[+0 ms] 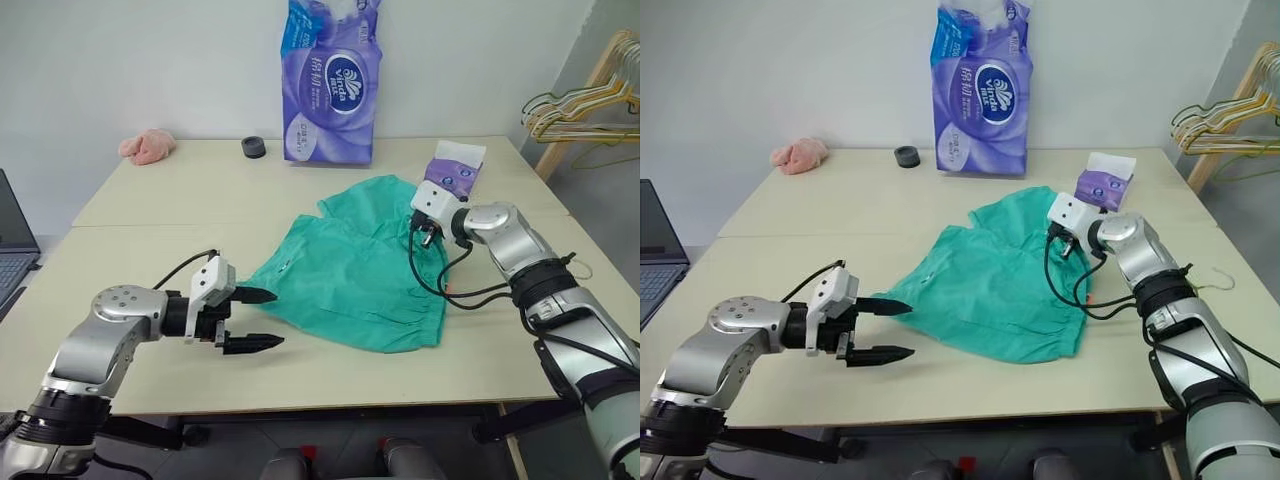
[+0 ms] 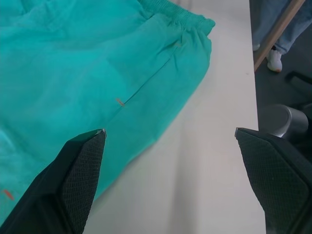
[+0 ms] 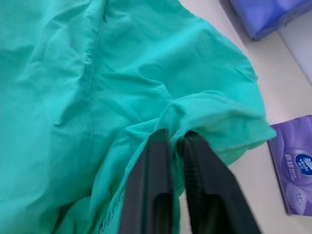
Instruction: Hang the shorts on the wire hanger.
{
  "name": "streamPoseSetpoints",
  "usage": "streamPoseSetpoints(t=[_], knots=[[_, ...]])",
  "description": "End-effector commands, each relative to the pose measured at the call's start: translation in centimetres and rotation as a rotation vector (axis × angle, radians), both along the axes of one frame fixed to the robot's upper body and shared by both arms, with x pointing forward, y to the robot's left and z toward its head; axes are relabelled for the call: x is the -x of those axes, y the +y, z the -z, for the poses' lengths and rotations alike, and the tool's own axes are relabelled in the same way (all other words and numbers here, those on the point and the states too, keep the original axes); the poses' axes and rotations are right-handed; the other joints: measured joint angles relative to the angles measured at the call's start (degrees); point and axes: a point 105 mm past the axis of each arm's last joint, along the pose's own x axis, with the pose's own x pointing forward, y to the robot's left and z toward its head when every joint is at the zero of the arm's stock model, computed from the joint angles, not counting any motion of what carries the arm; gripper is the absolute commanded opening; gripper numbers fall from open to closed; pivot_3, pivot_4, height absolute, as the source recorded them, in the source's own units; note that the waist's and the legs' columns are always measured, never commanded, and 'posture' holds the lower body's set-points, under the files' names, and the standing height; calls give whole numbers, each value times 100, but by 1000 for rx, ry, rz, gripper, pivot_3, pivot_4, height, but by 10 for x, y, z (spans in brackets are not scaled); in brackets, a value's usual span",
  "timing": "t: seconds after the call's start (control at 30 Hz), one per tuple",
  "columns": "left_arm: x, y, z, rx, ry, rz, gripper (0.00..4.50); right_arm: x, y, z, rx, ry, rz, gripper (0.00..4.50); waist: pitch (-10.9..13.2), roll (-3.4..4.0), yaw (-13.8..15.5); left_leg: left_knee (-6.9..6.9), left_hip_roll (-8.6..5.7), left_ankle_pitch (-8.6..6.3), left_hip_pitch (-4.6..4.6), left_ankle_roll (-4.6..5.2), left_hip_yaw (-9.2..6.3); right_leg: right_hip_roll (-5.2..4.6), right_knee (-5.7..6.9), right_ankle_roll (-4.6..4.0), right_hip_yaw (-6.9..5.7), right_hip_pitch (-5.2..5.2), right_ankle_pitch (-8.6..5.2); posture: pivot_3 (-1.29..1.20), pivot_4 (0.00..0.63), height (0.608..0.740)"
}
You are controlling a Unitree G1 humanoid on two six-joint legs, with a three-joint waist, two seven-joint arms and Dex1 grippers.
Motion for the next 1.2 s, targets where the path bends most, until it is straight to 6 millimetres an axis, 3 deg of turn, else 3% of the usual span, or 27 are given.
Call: streamPoseSetpoints(t=[0.03, 0.17, 0.23, 0.33, 0.5, 0.7, 0.83, 1.0, 1.2], knots=[[-4, -3, -5, 2, -32, 22, 4500, -2, -32, -32, 20, -107, 68, 1900, 0, 0, 6, 1, -1, 0, 0, 0, -1, 0, 2, 0, -1, 0, 0, -57, 25, 740], [-5, -3, -2, 3, -30, 23, 4500, 8, -56, -47, 30, -144, 99, 3213, 1, 2, -80, -2, -3, 0, 5, 0, 2, 11, 6, 0, 0, 0, 0, -81, 27, 740], [-9, 1, 1, -5, -34, 13, 4500, 33, -55, -57, -17, -162, 23, 3213, 1, 2, -100, -3, 1, 0, 4, 0, 1, 15, 7, -1, -6, 1, -1, -91, 30, 740], [-15, 12, 7, -44, -58, -6, 4500, 70, -42, -52, -26, -177, -94, 3213, 0, 5, -136, -7, 5, -4, 2, 6, -5, 18, 6, -7, -15, 2, -6, -103, 32, 740], [-36, 40, 13, -134, -105, -82, 4500, 150, -2, -4, 0, -135, -305, 3213, 2, -1, -179, 0, 0, -4, 30, 7, 6, 20, 48, 0, 3, 10, -17, -124, 38, 740], [-49, 53, 13, -219, -196, -61, 4500, 202, 26, 26, 60, -141, -432, 3213, 14, -21, -216, 25, -1, 0, 52, 4, 29, 24, 78, 35, 13, 21, -35, -142, 45, 740], [-56, 57, 12, -250, -208, -46, 4500, 209, 32, 41, 124, -155, -436, 3213, 15, -38, -248, 44, 2, 2, 59, 6, 29, 33, 86, 36, 7, 33, -32, -149, 47, 740], [-61, 54, 12, -246, -208, -40, 4500, 192, 29, 60, 203, -194, -350, 3213, 16, -46, -277, 61, 1, 1, 47, 7, 29, 33, 86, 38, 9, 31, -31, -157, 51, 740], [-53, 53, 18, -230, -165, -31, 4500, 182, 20, 75, 324, -226, -341, 3213, 19, -46, -283, 60, 1, -1, 41, 8, 25, 32, 86, 36, 8, 26, -32, -159, 58, 740]])
